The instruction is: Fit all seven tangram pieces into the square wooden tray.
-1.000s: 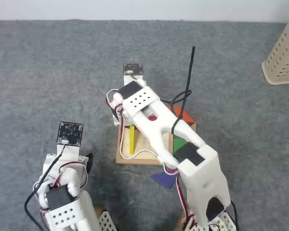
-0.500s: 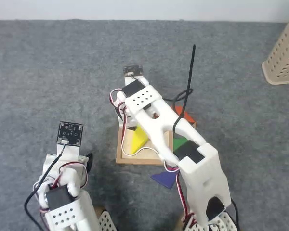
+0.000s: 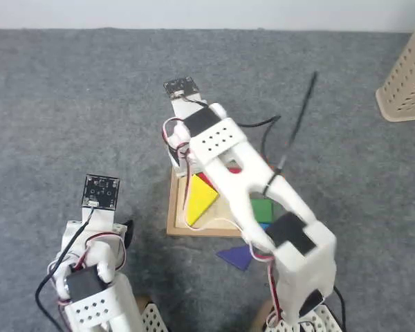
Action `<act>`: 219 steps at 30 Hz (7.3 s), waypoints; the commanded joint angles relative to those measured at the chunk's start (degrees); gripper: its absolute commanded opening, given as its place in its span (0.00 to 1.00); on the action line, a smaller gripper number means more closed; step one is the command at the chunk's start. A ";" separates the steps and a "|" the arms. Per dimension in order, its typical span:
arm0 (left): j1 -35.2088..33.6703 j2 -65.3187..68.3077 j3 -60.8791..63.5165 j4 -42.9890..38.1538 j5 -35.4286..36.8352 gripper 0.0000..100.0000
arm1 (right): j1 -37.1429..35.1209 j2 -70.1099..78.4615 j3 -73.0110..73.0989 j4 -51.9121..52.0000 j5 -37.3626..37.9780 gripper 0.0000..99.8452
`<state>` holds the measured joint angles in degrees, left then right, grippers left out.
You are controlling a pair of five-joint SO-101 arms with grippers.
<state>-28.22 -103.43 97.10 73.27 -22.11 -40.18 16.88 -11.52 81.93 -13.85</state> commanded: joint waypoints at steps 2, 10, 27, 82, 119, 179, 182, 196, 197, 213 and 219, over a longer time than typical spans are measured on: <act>-0.26 -0.88 -0.48 0.26 -0.62 0.28 | 2.77 -14.20 11.69 -7.78 5.71 0.01; -0.26 -0.88 -0.48 0.26 -0.62 0.28 | 4.00 -27.47 44.75 -32.66 17.67 0.01; -0.26 -0.88 -0.48 0.26 -0.62 0.28 | 0.22 -15.25 41.23 -33.89 17.58 0.01; -0.26 -0.88 -0.48 0.26 -0.62 0.28 | 9.36 -18.33 17.32 -10.51 17.58 0.01; -0.26 -0.88 -0.48 0.26 -0.62 0.28 | 23.60 6.20 14.07 -20.35 32.97 0.19; -0.26 -0.88 -0.48 0.26 -0.62 0.28 | 27.47 16.22 2.20 -17.45 42.46 0.14; -0.26 -0.88 -0.48 0.26 -0.62 0.28 | 27.38 15.96 1.85 -15.69 42.29 0.06; -0.26 -0.88 -0.48 0.26 -0.62 0.28 | 18.15 -1.80 0.79 -0.04 20.31 0.00; -0.26 -0.88 -0.48 0.26 -0.62 0.28 | 17.80 -2.68 1.05 0.84 18.90 0.01; -0.26 -0.88 -0.48 0.26 -0.62 0.28 | 8.22 -10.68 20.75 -7.34 -3.52 0.03; -0.18 -0.88 -0.48 0.26 -0.62 0.28 | 7.25 -10.68 22.95 -7.87 -11.25 0.15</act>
<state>-28.22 -103.43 97.10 73.27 -22.11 -32.09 10.55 11.52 75.52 -22.64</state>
